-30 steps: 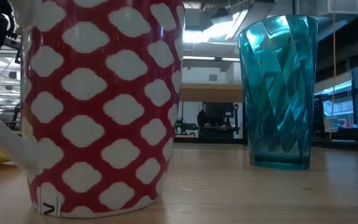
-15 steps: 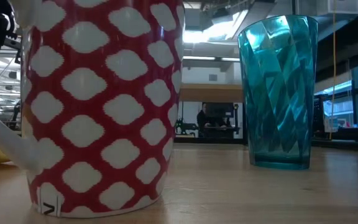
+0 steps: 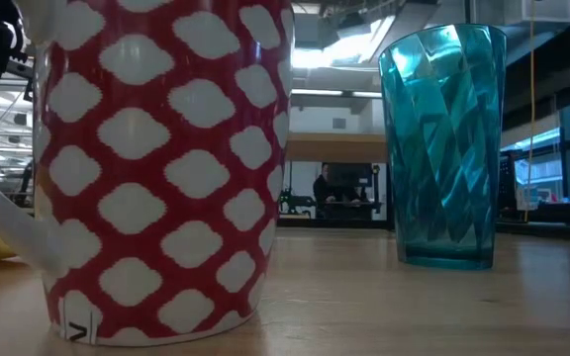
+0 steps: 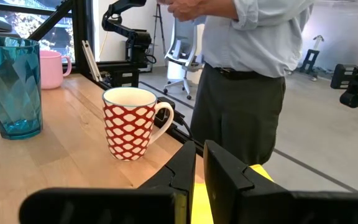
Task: Stack small to large cups/mugs on shelf
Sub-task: Put the white/red mug on the shelf
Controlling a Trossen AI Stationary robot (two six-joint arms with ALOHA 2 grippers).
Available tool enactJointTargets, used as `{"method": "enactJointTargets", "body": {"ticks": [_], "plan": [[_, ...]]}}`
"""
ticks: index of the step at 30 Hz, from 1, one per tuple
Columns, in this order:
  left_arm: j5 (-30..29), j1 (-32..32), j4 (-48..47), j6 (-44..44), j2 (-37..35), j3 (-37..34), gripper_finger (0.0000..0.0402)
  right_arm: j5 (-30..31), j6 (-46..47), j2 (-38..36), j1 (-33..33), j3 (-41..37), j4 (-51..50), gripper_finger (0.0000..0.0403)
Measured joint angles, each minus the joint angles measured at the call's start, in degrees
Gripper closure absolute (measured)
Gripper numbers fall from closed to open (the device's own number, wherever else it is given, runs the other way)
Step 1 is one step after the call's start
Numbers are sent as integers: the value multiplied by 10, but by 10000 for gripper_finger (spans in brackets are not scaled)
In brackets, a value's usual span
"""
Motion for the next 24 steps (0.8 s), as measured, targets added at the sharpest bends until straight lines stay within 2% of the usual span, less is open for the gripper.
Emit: {"method": "enactJointTargets", "body": {"ticks": [6, 13, 18, 24], "plan": [[0, 0, 0, 0, 0, 0, 374, 0, -8, 14, 0, 0, -12, 390], [0, 0, 0, 0, 0, 0, 374, 31, 46, 17, 0, 0, -15, 390], [0, 0, 0, 0, 0, 0, 374, 30, -27, 37, 0, 0, -37, 390], [0, 0, 0, 0, 0, 0, 374, 30, -12, 59, 0, 0, -36, 390]]}}
